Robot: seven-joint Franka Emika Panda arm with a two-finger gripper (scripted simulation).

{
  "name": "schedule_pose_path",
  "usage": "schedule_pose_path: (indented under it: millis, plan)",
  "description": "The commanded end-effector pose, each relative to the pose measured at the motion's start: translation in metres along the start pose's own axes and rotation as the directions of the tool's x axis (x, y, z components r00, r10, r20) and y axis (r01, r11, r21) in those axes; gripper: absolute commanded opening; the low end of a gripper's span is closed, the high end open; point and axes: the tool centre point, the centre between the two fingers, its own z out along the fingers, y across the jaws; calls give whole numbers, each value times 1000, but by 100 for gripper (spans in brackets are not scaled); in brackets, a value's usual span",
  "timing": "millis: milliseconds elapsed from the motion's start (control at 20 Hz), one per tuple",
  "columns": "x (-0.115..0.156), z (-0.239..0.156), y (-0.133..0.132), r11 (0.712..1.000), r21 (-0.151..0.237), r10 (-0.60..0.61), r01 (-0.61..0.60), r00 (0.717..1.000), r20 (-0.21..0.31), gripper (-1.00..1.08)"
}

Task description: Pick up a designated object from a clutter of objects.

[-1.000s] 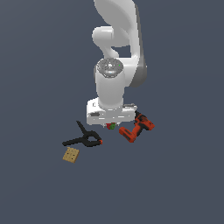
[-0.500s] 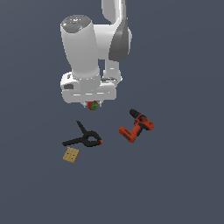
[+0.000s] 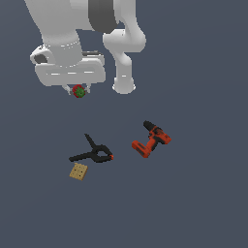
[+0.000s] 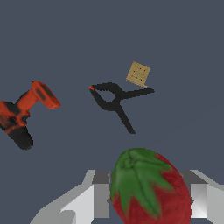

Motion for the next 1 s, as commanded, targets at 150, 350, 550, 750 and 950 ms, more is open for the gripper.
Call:
schedule_pose_path:
  millis: [150,350,550,750,950]
  plan:
    - [-23,-37,32,1000,-1,-1,1,1000,1,-100]
    - [-33,-56,49,1000,-2,-1,1,1000,1,-100]
    - [-39,-67,59,1000,-3,-1,1,1000,2,-100]
    - [-39,-69,62,1000,-4,-1,1,1000,2,-100]
    - [-37,-67,60,1000,-4,-1,1,1000,2,-100]
